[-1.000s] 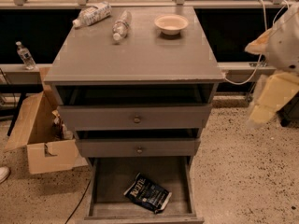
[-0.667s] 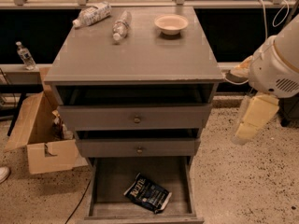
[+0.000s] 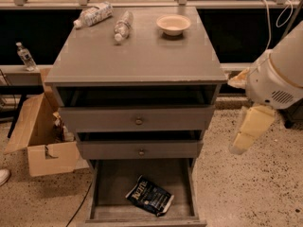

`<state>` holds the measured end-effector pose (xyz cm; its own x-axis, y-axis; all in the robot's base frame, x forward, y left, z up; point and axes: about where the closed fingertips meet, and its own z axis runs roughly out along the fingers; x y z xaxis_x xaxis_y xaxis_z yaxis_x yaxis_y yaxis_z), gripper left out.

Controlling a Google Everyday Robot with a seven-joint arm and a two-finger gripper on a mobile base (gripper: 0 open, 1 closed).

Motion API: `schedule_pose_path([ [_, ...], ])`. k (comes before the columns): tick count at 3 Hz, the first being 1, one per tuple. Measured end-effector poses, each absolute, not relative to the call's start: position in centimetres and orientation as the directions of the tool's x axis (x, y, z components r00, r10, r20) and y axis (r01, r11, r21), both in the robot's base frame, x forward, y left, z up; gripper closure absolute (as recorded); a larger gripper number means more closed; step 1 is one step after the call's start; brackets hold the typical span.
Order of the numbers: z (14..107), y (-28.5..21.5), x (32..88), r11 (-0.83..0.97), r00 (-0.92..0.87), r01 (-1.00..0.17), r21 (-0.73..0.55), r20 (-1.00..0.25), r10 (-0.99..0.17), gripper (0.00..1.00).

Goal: Pick blue chip bag from bottom drawer and place on counter

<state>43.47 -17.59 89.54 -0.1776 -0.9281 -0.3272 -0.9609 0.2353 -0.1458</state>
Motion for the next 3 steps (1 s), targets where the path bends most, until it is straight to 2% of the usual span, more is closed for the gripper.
schedule_pose_path([
  [1,84.2,-17.1,42.7,0.243,-0.189,-0.966,-0.089,-0.399,-0.897,0.00],
  [3,72.6,-13.6,43.7,0.309,-0.217,-0.948,-0.081,-0.545,-0.810,0.00],
])
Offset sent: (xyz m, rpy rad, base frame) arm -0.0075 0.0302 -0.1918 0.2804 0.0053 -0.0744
